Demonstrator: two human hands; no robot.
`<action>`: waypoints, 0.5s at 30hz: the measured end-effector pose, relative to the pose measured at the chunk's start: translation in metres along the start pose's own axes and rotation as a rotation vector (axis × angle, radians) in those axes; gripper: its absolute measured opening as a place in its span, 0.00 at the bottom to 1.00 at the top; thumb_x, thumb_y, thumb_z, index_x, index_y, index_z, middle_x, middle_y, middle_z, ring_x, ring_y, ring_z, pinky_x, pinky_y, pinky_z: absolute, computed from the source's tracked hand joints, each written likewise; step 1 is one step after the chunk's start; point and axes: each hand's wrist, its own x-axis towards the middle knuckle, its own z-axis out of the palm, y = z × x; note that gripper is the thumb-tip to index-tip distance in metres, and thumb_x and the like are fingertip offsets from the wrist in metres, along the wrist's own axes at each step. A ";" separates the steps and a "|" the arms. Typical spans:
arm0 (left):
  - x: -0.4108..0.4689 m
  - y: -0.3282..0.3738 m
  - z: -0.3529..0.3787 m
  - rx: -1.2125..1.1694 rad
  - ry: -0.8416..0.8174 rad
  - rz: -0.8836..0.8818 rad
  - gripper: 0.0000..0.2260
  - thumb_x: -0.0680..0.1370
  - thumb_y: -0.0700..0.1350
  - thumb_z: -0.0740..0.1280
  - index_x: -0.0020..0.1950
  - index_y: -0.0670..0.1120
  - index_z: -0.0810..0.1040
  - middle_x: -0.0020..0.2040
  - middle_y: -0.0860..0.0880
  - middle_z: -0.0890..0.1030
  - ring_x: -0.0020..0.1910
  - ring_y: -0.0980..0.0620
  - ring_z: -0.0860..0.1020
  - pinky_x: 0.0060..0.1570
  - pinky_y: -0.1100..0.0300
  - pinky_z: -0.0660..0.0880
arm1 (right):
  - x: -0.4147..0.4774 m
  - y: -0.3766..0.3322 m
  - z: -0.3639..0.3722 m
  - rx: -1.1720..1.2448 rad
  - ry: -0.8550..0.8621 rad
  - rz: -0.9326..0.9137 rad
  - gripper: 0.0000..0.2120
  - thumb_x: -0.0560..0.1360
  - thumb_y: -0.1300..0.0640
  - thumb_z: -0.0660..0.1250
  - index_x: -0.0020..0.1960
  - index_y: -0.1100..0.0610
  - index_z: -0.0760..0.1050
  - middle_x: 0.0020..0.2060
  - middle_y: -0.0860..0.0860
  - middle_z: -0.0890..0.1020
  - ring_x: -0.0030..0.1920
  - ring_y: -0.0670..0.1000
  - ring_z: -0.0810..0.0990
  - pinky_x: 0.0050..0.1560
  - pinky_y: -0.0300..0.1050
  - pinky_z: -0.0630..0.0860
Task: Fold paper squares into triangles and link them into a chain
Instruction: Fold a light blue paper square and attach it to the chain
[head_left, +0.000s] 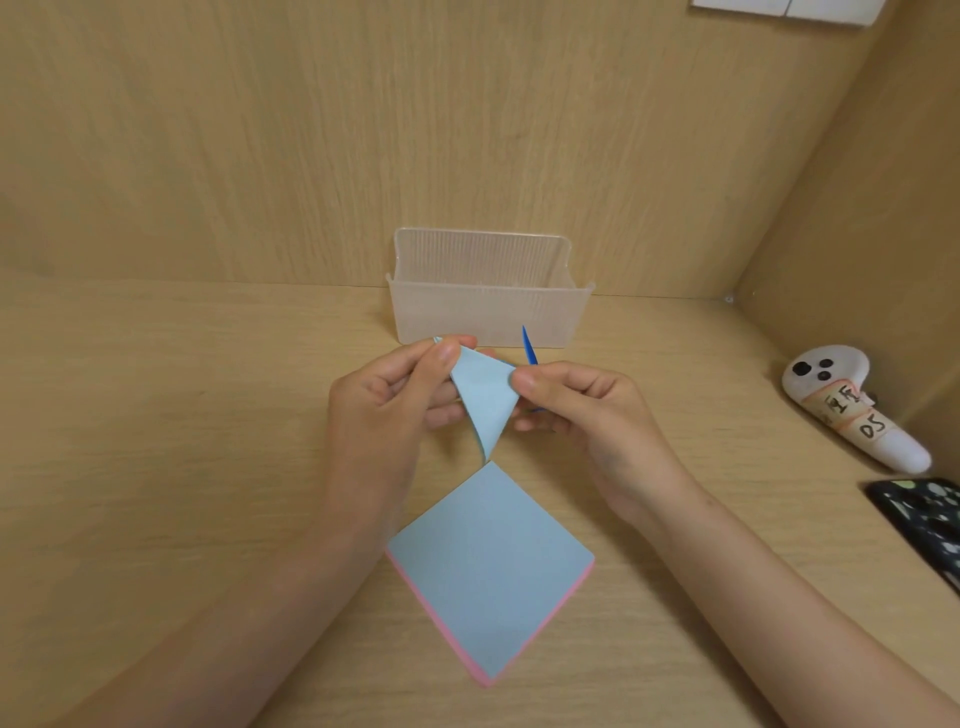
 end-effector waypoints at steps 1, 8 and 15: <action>-0.001 0.000 0.000 -0.011 -0.001 -0.001 0.06 0.77 0.41 0.66 0.46 0.44 0.83 0.42 0.47 0.86 0.43 0.50 0.85 0.39 0.64 0.79 | 0.000 0.000 0.000 0.004 0.000 0.005 0.14 0.66 0.56 0.71 0.45 0.65 0.81 0.39 0.55 0.84 0.39 0.47 0.81 0.43 0.40 0.77; -0.001 0.004 0.000 -0.070 0.002 0.042 0.06 0.78 0.41 0.65 0.46 0.43 0.82 0.43 0.47 0.86 0.46 0.51 0.84 0.40 0.65 0.78 | -0.002 -0.001 0.003 -0.008 0.007 0.002 0.12 0.63 0.55 0.72 0.45 0.60 0.81 0.40 0.54 0.85 0.39 0.48 0.82 0.44 0.40 0.77; -0.004 0.002 0.002 -0.094 -0.036 0.015 0.06 0.78 0.42 0.65 0.47 0.44 0.82 0.44 0.48 0.86 0.46 0.51 0.84 0.41 0.66 0.78 | -0.003 -0.003 0.006 0.009 0.086 -0.027 0.03 0.70 0.65 0.71 0.39 0.58 0.79 0.33 0.48 0.83 0.32 0.45 0.80 0.36 0.33 0.74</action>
